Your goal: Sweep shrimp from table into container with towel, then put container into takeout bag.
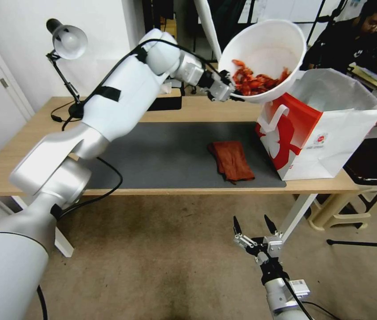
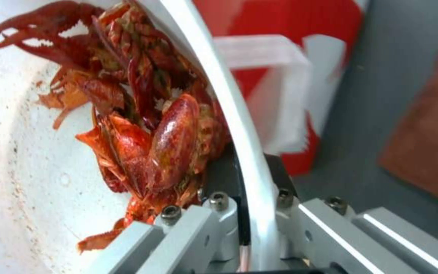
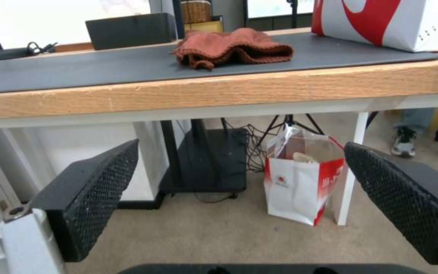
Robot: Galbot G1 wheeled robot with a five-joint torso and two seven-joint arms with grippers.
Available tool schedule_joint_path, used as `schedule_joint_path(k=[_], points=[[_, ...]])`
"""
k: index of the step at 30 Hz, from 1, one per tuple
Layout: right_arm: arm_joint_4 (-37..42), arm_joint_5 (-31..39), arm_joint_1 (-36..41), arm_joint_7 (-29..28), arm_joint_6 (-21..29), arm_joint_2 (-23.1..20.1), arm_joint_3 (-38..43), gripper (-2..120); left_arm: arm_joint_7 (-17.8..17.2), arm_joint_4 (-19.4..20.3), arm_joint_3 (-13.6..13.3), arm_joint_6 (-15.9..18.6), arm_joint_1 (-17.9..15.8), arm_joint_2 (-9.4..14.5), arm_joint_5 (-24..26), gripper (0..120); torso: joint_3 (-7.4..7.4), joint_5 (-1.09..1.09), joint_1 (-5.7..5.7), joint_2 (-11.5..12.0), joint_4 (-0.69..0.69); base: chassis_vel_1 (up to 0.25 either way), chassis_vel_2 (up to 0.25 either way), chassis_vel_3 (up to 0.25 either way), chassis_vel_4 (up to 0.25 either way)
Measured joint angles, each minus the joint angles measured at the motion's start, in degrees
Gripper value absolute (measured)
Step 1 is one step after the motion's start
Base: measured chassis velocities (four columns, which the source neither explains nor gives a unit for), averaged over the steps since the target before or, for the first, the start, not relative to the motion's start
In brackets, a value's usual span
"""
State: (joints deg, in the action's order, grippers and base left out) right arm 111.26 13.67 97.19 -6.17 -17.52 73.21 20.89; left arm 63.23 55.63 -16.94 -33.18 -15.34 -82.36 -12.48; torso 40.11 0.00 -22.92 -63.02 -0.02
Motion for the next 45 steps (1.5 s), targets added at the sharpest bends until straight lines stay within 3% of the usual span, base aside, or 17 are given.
schedule_joint_path(k=[2,3,5,14,29,45], points=[[0.00,0.00,0.14,0.05,-0.12,0.18,0.11,100,-1.16,-1.78,0.67,-0.06,-0.91,-3.00,-0.94,0,0.00,-0.01,0.00,0.00,0.04,0.000,0.000,0.000,0.000],[0.00,0.00,0.14,0.05,-0.12,0.18,0.11,100,-1.16,-1.78,0.67,-0.06,-0.91,-3.00,-0.94,0,0.00,-0.01,0.00,0.00,0.04,0.000,0.000,0.000,0.000],[0.00,0.00,0.32,0.14,-0.23,0.32,0.23,100,-2.28,-2.81,0.96,-0.03,-1.72,-5.30,-1.70,0,0.00,-0.02,0.00,0.00,0.04,0.000,0.000,0.000,0.000],[-0.02,0.25,0.73,0.35,-0.58,0.30,0.98,100,-3.76,-4.22,-0.34,0.26,-2.43,-9.63,-2.68,0,0.00,-0.01,0.00,0.00,0.03,0.000,0.000,0.000,0.000],[-0.79,1.05,0.65,0.62,-0.94,-0.17,1.94,100,-6.02,-6.05,-3.41,0.33,-3.31,-9.95,-3.43,0,0.00,0.01,0.00,0.00,0.01,0.000,0.000,0.000,0.000],[-1.24,1.57,-0.22,0.75,-1.04,-0.58,2.02,100,-7.32,-5.33,-9.10,0.38,-4.85,-9.83,-3.92,0,0.00,0.00,0.00,0.00,0.02,0.000,0.000,0.000,0.000]])
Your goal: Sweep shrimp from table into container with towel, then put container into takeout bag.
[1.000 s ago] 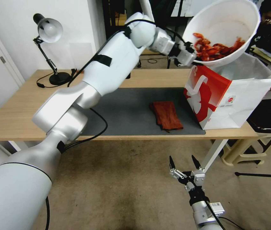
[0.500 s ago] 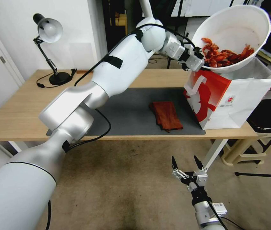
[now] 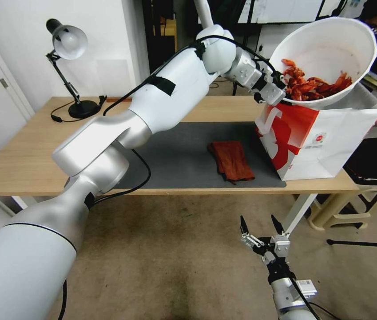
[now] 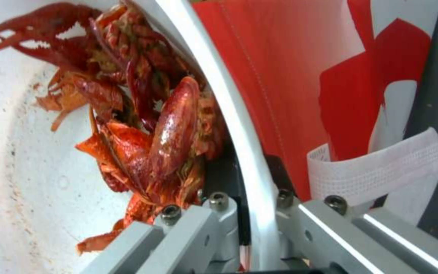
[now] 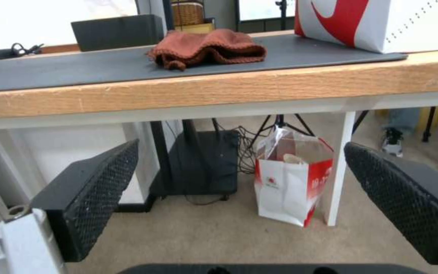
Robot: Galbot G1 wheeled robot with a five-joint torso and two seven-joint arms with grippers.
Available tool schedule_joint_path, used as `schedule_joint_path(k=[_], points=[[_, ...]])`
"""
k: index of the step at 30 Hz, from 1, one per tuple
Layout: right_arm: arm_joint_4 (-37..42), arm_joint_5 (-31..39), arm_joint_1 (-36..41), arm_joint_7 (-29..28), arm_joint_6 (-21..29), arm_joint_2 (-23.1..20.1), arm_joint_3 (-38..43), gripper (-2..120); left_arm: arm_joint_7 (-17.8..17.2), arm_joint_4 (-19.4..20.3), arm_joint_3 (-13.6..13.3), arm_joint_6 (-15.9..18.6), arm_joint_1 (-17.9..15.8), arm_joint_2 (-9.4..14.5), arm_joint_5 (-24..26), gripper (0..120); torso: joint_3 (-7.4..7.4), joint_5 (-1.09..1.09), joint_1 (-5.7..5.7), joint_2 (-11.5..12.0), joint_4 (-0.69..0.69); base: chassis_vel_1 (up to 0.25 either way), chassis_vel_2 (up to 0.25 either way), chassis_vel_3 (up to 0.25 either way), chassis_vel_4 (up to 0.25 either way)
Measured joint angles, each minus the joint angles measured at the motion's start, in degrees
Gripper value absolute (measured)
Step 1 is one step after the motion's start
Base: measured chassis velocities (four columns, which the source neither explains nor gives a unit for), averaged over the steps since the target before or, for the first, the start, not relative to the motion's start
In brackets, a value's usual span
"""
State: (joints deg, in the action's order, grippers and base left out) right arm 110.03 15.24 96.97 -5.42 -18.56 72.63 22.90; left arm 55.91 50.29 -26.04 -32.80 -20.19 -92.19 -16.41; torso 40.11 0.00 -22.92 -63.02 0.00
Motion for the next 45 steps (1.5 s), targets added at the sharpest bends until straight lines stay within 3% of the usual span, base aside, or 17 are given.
schedule_joint_path(k=[7,8,10,14,17,27,29,30,32,34,35,37,38,40,42,43,45], points=[[-0.07,0.12,0.01,0.05,0.00,-0.05,0.14,100,-1.11,0.36,-0.68,0.05,-0.21,0.00,-0.65,6,0.00,0.00,0.00,0.00,0.00,0.000,0.000,0.000,0.000],[-0.10,0.16,0.02,0.06,0.00,-0.06,0.16,100,-1.38,0.45,-0.81,0.05,-0.25,0.01,-0.79,17,0.00,0.00,0.00,0.00,0.01,0.000,0.000,0.000,0.000],[-0.12,0.17,0.02,0.08,0.00,-0.06,0.17,100,-1.56,0.49,-0.87,0.05,-0.28,0.01,-0.89,17,0.00,0.00,0.00,0.00,0.01,0.000,0.000,0.000,0.000],[-0.18,0.21,0.01,0.10,0.00,-0.05,0.20,100,-2.03,0.62,-1.04,0.05,-0.39,0.01,-1.11,30,0.00,0.00,0.00,0.00,0.01,0.000,0.000,0.000,0.000],[-0.37,0.24,-0.04,0.24,0.00,0.26,0.22,100,-3.05,1.06,-1.53,0.05,-0.80,0.02,-1.83,51,0.00,0.00,0.00,0.00,0.01,0.000,0.000,0.000,0.000],[-0.19,0.24,0.01,0.62,0.04,0.59,0.04,100,-7.32,0.76,-1.80,1.89,-1.09,0.05,0.85,84,0.00,0.00,0.00,0.00,0.00,0.000,0.000,0.000,0.000],[-0.13,0.32,-0.09,0.70,0.14,0.60,-0.09,100,-8.18,0.61,-2.50,4.84,-1.08,0.06,6.10,91,0.00,0.00,0.00,0.00,0.00,0.000,0.000,0.000,0.000],[-0.12,0.35,-0.16,0.78,0.21,0.61,-0.19,100,-10.11,0.32,-3.20,7.59,-1.05,0.04,11.48,97,0.00,0.00,0.00,0.00,0.01,0.000,0.000,0.000,0.000],[-0.12,0.35,-0.17,0.78,0.21,0.61,-0.21,100,-10.52,0.20,-3.25,8.03,-1.01,0.04,12.37,98,0.00,0.00,0.00,0.00,0.01,0.000,0.000,0.000,0.000],[-0.10,0.38,-0.20,0.80,0.29,0.57,-0.27,100,-14.14,-0.19,-4.01,11.84,-0.47,0.07,18.58,100,0.00,0.00,0.00,0.00,-0.01,0.000,0.000,0.000,0.000],[-0.10,0.38,-0.20,0.80,0.29,0.57,-0.27,100,-14.14,-0.19,-4.01,11.84,-0.47,0.07,18.58,100,0.00,0.00,0.00,0.00,-0.01,0.000,0.000,0.000,0.000],[0.00,0.38,-0.19,0.83,0.30,0.55,-0.31,100,-18.70,0.09,-5.29,16.18,0.41,0.06,23.99,100,0.00,0.00,0.00,0.00,0.00,0.000,0.000,0.000,0.000],[0.00,0.38,-0.19,0.83,0.30,0.55,-0.31,100,-18.70,0.09,-5.29,16.18,0.41,0.06,23.99,100,0.00,0.00,0.00,0.00,0.00,0.000,0.000,0.000,0.000],[0.03,0.34,-0.15,0.85,0.30,0.57,-0.34,100,-23.36,0.45,-6.61,19.70,1.12,0.08,28.87,100,0.00,0.00,0.00,0.00,0.01,0.000,0.000,0.000,0.000],[0.15,0.24,-0.04,0.87,0.30,0.59,-0.38,100,-29.91,1.38,-7.77,24.01,2.52,1.03,37.36,100,0.00,0.00,0.00,0.00,0.02,0.000,0.000,0.000,0.000],[0.15,0.24,-0.04,0.87,0.30,0.59,-0.38,100,-29.91,1.38,-7.77,24.01,2.52,1.03,37.36,100,0.00,0.00,0.00,0.00,0.02,0.000,0.000,0.000,0.000],[0.29,0.20,0.06,0.89,0.30,0.56,-0.38,100,-34.16,3.20,-8.17,26.85,3.75,2.23,43.56,100,0.00,0.00,0.00,0.00,-0.01,0.000,0.000,0.000,0.000]])
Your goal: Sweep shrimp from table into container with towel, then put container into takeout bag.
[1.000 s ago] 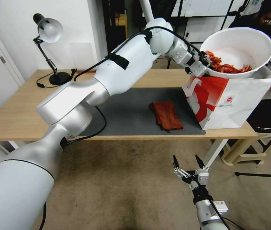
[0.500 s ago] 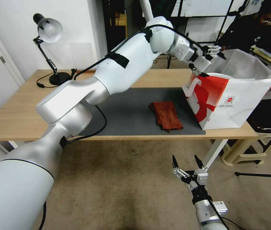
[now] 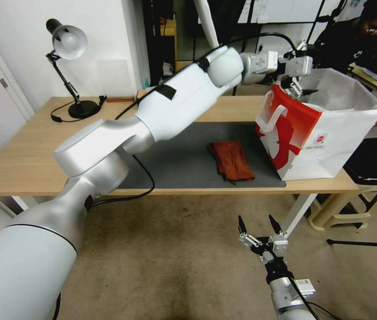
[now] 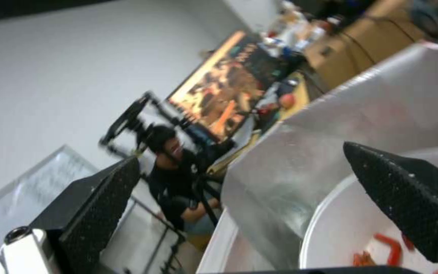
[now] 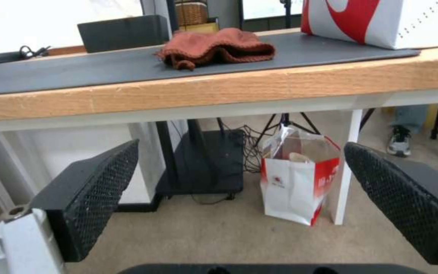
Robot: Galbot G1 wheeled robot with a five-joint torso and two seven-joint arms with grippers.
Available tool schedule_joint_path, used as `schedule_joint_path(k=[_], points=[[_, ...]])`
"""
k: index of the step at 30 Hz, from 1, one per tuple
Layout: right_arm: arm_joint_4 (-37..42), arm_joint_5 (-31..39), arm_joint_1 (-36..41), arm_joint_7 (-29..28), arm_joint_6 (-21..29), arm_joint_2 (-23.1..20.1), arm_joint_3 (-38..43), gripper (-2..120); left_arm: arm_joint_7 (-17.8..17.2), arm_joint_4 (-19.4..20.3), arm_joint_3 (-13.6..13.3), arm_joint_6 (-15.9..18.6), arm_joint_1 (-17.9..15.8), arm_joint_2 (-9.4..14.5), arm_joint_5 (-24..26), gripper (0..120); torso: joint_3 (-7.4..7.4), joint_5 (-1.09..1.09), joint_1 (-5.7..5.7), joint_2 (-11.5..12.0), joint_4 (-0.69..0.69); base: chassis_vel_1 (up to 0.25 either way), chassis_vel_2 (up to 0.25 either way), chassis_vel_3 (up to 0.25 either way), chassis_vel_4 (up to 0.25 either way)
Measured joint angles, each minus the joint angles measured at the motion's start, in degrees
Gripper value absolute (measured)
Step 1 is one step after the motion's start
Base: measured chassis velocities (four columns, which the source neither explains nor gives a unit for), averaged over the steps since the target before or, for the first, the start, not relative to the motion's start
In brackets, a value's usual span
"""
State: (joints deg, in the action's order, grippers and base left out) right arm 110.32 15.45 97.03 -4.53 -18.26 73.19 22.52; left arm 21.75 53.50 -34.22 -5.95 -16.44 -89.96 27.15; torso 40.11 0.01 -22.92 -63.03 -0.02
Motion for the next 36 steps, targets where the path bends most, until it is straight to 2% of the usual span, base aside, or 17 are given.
schedule_joint_path(k=[1,3,5,7,9,13,15,16,18,19,22,27,29,31,32,35,36], points=[[0.00,0.00,0.00,0.00,0.00,0.00,0.00,100,0.00,0.00,0.00,0.00,0.00,0.00,0.00,100,0.00,0.00,0.00,0.00,0.00,0.000,0.000,0.000,0.000],[0.09,-0.02,0.14,0.02,0.00,-0.08,0.00,100,-4.13,1.75,-0.11,2.26,1.25,0.96,3.88,100,0.00,0.00,0.00,0.00,0.00,0.000,0.000,0.000,0.000],[0.20,-0.04,0.30,0.03,-0.01,-0.22,0.12,100,-12.74,5.52,-0.18,6.65,3.12,2.60,9.14,100,0.00,0.00,0.00,0.00,0.02,0.000,0.000,0.000,0.000],[0.22,-0.05,0.34,0.04,-0.02,-0.24,0.16,100,-14.19,6.35,-0.18,7.57,3.50,2.97,10.12,100,0.00,0.00,0.00,0.00,0.03,0.000,0.000,0.000,0.000],[0.33,-0.05,0.54,0.04,-0.06,-0.36,0.30,100,-20.54,11.27,-0.14,12.30,5.65,5.47,14.63,100,0.00,0.00,0.00,0.00,0.02,0.000,0.000,0.000,0.000],[0.41,-0.06,0.60,0.04,-0.08,-0.42,0.38,100,-23.97,14.24,0.01,14.52,7.23,7.01,17.04,100,0.00,0.01,0.01,0.00,0.01,0.000,0.000,0.000,0.000],[0.42,-0.06,0.67,0.04,-0.13,-0.48,0.44,100,-32.80,20.81,0.60,17.14,11.27,10.46,20.52,100,0.00,0.01,0.00,0.00,0.02,0.000,0.000,0.000,0.000],[0.42,-0.06,0.67,0.04,-0.13,-0.48,0.44,100,-32.80,20.81,0.60,17.14,11.27,10.46,20.52,100,0.00,0.01,0.00,0.00,0.02,0.000,0.000,0.000,0.000],[0.48,-0.09,0.82,0.04,-0.17,-0.30,0.41,100,-37.89,26.47,1.28,17.81,14.65,13.40,22.03,100,0.00,0.01,0.00,0.00,0.01,0.000,0.000,0.000,0.000],[0.48,-0.09,0.82,0.04,-0.17,-0.30,0.41,100,-37.89,26.47,1.28,17.81,14.65,13.40,22.03,100,0.00,0.01,0.00,0.00,0.01,0.000,0.000,0.000,0.000],[0.94,-0.25,1.02,0.03,-0.23,-0.15,0.42,100,-42.57,33.42,2.77,16.93,19.51,17.15,23.25,100,0.00,0.01,0.01,0.00,0.02,0.000,0.000,0.000,0.000],[1.45,-0.54,1.37,-0.12,-0.49,-0.12,0.64,100,-45.53,39.49,4.70,15.49,25.55,21.22,21.94,100,0.00,0.01,0.00,0.00,0.03,0.000,0.000,0.000,0.000],[1.82,-0.68,1.63,-0.16,-0.61,0.03,0.82,100,-45.87,43.36,6.26,14.82,30.50,23.57,19.16,100,-0.01,0.01,0.00,0.00,0.01,0.000,0.000,0.000,0.000],[2.04,-0.86,1.77,-0.23,-0.66,0.40,0.97,100,-46.42,47.93,8.80,14.14,38.25,26.38,14.91,100,-0.01,0.02,0.01,0.00,0.00,0.000,0.000,0.000,0.000],[2.04,-0.86,1.77,-0.23,-0.66,0.40,0.97,100,-46.42,47.93,8.80,14.14,38.25,26.38,14.91,100,-0.01,0.02,0.01,0.00,0.00,0.000,0.000,0.000,0.000],[2.22,-1.34,1.76,-0.47,-0.73,0.80,0.99,100,-47.04,51.62,14.49,12.41,47.88,28.28,9.21,100,0.00,0.00,0.01,0.00,0.02,0.000,0.000,0.000,0.000],[2.22,-1.34,1.76,-0.47,-0.73,0.80,0.99,100,-47.04,51.62,14.49,12.41,47.88,28.28,9.21,100,0.00,0.00,0.01,0.00,0.02,0.000,0.000,0.000,0.000]])
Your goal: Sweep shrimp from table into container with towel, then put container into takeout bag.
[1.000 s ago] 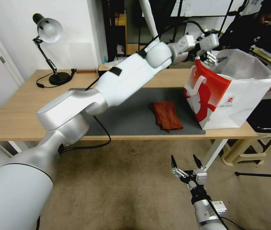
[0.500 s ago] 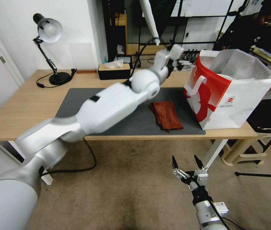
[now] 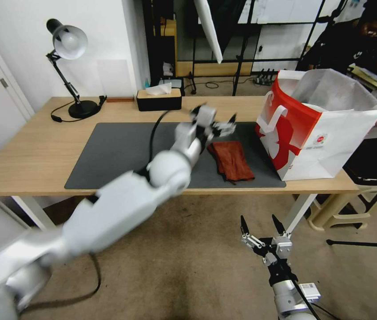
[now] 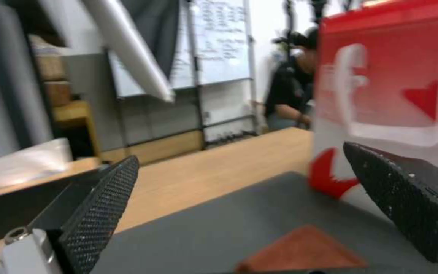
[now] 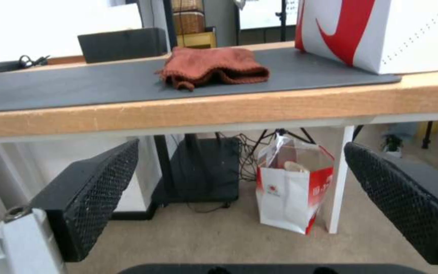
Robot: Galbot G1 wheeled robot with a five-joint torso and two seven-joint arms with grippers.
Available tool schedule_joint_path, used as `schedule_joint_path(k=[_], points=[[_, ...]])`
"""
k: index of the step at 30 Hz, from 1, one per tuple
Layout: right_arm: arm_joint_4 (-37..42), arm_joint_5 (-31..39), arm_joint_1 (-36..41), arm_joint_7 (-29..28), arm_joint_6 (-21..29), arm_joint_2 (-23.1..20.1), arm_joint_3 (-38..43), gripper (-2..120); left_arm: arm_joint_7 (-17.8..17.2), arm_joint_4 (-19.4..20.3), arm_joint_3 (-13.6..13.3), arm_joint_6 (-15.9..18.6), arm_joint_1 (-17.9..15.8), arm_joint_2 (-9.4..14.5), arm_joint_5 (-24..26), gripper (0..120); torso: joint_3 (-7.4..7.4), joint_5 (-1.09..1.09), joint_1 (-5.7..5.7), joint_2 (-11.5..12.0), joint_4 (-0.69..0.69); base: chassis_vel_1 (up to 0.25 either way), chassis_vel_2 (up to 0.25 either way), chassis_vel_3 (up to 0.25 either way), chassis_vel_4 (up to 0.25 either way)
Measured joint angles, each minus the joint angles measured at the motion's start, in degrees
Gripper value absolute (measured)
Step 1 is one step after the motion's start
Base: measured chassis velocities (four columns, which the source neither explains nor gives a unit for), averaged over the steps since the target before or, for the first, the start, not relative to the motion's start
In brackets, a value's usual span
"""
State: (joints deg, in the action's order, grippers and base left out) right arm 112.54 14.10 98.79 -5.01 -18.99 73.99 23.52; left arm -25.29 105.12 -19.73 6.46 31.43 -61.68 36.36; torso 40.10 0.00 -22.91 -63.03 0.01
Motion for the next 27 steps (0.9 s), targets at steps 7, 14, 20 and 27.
schedule_joint_path(k=[7,14,20,27], points=[[0.94,-0.75,0.57,-0.11,-0.38,0.57,0.37,100,1.67,4.78,13.15,-4.49,19.05,1.61,-9.96,100,0.00,0.03,0.00,0.00,0.00,0.000,0.000,0.000,0.000],[1.67,-1.47,0.70,-0.57,-0.54,0.52,0.62,100,4.09,7.13,23.26,-10.72,36.33,2.77,-16.02,100,0.00,-0.01,0.00,0.00,-0.03,0.000,0.000,0.000,0.000],[2.46,-2.02,0.37,-0.85,-0.41,0.40,0.35,100,5.22,7.62,30.35,-18.68,47.35,2.11,-20.50,100,0.00,0.01,0.00,-0.01,0.01,0.000,0.000,0.000,0.000],[3.52,-2.64,0.35,-1.45,-0.24,-0.16,-0.03,100,5.28,8.92,35.33,-25.03,56.44,1.45,-22.49,100,0.00,0.00,0.01,-0.01,-0.02,0.000,0.000,0.000,0.000]])
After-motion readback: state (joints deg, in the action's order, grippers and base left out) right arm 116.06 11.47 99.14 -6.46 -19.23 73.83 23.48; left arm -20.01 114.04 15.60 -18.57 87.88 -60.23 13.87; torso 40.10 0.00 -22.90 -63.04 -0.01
